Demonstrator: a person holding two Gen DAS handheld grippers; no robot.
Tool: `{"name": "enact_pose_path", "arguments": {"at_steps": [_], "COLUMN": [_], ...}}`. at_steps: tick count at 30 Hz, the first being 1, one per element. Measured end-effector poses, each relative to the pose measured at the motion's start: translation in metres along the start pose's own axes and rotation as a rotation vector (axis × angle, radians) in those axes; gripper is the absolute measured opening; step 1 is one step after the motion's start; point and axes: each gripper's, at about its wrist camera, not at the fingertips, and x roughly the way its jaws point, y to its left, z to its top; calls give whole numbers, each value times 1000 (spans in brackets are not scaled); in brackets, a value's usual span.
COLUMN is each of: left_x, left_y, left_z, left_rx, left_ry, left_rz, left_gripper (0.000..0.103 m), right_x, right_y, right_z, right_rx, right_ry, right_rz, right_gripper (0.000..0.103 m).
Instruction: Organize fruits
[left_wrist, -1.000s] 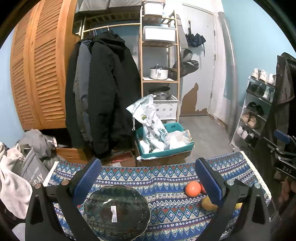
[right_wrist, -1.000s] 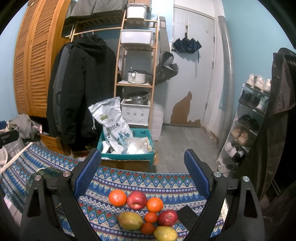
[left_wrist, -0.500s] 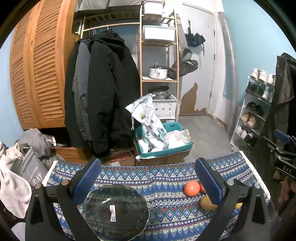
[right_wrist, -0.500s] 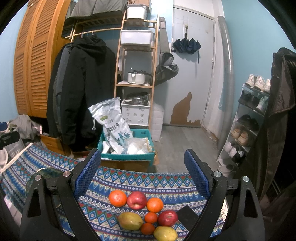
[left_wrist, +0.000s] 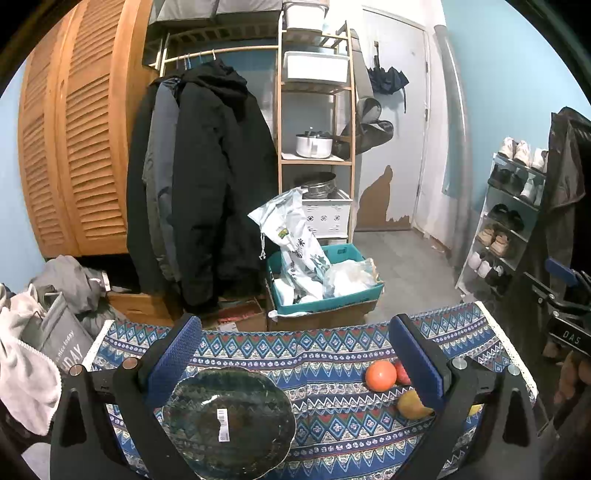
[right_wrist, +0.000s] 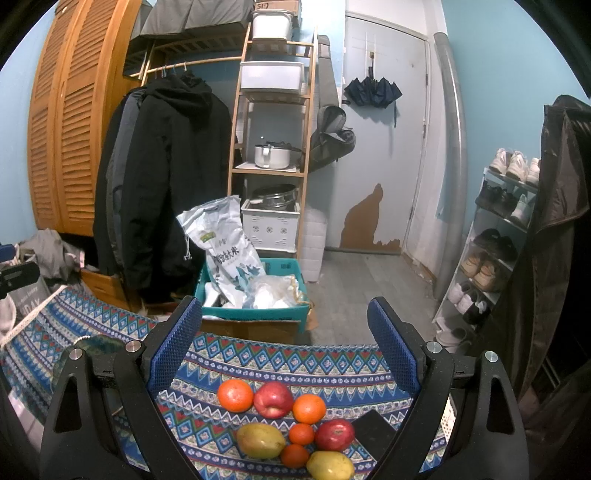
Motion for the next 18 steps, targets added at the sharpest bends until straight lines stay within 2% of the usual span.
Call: {"name": "enact_pose_path", "arguments": {"at_steps": [18], "left_x": [1], "left_y": [-1], "left_z": [-1], "left_rx": [2], "left_ry": [5], "left_rz": [-3], "left_gripper": [102], "right_x": [-1], "right_y": [0], "right_z": [1], "right_rx": [1], "right_ry": [-4], "right_rz": [-2], "right_gripper": [89]}}
